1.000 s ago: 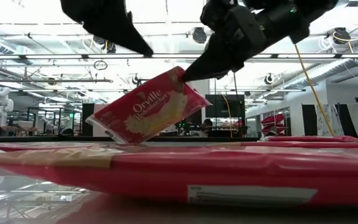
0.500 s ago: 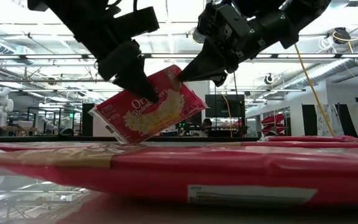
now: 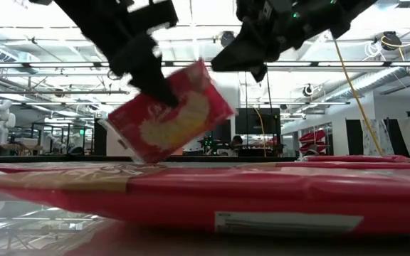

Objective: Sort popcorn bags into baskets
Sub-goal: Put the red popcorn bag into the blue bin

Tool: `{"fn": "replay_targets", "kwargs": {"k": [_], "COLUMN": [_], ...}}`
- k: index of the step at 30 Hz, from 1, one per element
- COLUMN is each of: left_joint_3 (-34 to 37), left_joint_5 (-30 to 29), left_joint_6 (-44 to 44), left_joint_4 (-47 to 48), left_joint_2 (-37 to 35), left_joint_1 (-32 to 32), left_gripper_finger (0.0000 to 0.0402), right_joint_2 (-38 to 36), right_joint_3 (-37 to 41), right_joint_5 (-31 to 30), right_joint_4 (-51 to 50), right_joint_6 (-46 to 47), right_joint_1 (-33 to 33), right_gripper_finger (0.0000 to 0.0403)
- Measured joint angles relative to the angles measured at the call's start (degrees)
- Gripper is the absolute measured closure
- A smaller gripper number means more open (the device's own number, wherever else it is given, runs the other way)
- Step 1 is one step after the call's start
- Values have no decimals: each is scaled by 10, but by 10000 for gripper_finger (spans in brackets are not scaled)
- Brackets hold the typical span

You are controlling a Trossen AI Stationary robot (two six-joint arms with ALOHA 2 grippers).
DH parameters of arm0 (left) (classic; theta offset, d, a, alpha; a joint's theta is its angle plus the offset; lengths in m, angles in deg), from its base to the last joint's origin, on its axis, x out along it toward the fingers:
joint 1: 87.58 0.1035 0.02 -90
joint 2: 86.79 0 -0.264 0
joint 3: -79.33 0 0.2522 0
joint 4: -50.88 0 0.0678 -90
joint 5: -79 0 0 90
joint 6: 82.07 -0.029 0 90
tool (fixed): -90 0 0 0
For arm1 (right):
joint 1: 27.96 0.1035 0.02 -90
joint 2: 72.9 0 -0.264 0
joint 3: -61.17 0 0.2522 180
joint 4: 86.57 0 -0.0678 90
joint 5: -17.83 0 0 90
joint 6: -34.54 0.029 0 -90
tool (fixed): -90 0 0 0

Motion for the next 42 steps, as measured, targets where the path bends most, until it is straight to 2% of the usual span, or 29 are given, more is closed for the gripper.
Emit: {"fn": "replay_targets", "kwargs": {"k": [6,10,15,21,28,36,42], "left_joint_3": [-2,-1,-2,-1,-1,-1,-1], "left_joint_5": [-1,-6,-8,-7,-25,-27,-61], "left_joint_6": [35,62,100,175,318,548,706], "left_joint_4": [19,32,46,94,143,221,308], "left_joint_2": [-82,-148,-230,-307,-348,-352,-351], "left_joint_1": [-10,-26,-54,-130,-232,-334,-407], "left_gripper_finger": [384,377,371,381,372,375,375], "right_joint_2": [-48,-61,-61,-57,-57,-56,-56], "right_joint_3": [0,10,51,105,129,128,128], "right_joint_5": [-89,-108,-109,-114,-195,-198,-199], "right_joint_4": [-78,-79,-2,109,113,118,118], "right_joint_6": [-8,-10,-8,-10,-32,-62,-67], "right_joint_1": [28,54,85,124,162,179,179], "right_gripper_finger": [303,277,264,264,264,264,264]}}
